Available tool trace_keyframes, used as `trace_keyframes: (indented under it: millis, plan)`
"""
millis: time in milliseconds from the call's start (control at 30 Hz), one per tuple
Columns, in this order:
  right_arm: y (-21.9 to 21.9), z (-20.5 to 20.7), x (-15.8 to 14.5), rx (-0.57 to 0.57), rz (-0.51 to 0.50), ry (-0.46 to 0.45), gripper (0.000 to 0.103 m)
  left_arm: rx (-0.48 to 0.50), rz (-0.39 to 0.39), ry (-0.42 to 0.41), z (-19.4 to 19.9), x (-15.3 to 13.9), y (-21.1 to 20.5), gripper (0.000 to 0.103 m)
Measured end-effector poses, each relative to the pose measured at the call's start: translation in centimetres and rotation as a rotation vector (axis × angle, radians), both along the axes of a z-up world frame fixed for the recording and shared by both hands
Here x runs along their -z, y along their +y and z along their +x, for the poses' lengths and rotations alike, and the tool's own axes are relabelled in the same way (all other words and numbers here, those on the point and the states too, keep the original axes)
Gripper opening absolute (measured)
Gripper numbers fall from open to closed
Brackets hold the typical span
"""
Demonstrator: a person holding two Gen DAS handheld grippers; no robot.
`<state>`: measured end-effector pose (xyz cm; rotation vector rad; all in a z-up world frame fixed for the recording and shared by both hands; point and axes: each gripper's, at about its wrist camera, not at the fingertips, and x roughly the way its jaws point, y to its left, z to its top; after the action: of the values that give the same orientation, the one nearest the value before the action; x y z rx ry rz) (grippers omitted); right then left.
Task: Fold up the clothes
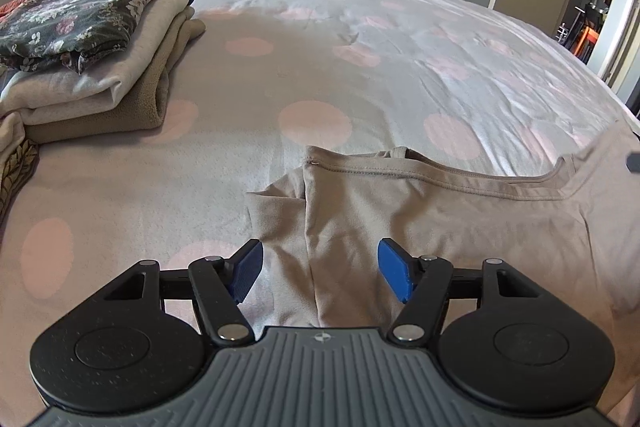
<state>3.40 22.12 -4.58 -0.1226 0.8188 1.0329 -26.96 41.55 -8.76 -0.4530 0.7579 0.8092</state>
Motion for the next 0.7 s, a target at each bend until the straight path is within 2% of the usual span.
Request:
trace_keyframes:
  millis: [133, 267, 467, 633, 700]
  plan:
    - [3.1, -3.6, -1.6, -0.049, 0.022, 0.009, 0.010, 0.019, 0.008, -0.023, -0.8, -0.3, 0.2, 0.055]
    - [6.8, -7.5, -1.7, -0.107, 0.024, 0.030, 0.010, 0.031, -0.012, -0.055, -1.6, -0.2, 1.1, 0.045]
    - [12.5, -12.9, -0.4, -0.209, 0.015, 0.072, 0.010, 0.048, -0.009, -0.078, -2.6, 0.2, 2.3, 0.037]
    - [17.2, -15.9, 2.1, -0.256, -0.032, 0.100, 0.010, 0.031, -0.017, -0.090, -3.6, 0.6, 3.5, 0.035]
    - [17.8, -16.2, 2.7, -0.270, -0.044, 0.109, 0.009, 0.025, -0.021, -0.091, -3.9, 0.8, 3.7, 0.035]
